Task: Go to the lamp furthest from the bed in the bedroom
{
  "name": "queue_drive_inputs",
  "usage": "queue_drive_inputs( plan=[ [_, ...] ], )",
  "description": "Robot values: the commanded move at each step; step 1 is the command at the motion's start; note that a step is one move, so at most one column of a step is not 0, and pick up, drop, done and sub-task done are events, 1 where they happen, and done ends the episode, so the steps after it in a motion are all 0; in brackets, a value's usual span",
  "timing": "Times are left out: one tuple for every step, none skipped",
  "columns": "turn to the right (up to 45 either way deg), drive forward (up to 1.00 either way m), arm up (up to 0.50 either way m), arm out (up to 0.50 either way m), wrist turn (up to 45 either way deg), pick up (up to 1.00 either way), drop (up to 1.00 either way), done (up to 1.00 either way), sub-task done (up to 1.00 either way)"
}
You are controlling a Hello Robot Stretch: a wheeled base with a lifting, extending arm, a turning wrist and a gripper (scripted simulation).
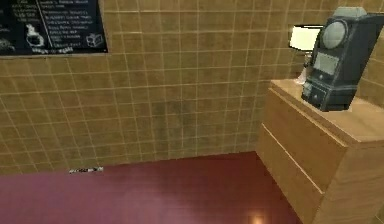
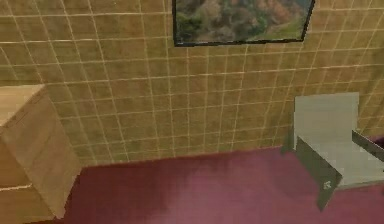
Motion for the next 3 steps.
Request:
queue_drive_inputs(
  plan=[
    [6.0, 0.00, 0.00, 0.00, 0.0, 0.00, 0.00, 0.00, 0.00],
    [0.0, 0.95, 0.00, 0.00, 0.0, 0.00, 0.00, 0.00, 0.00],
    [39.0, 0.00, 0.00, 0.00, 0.0, 0.00, 0.00, 0.00, 0.00]
  ],
)
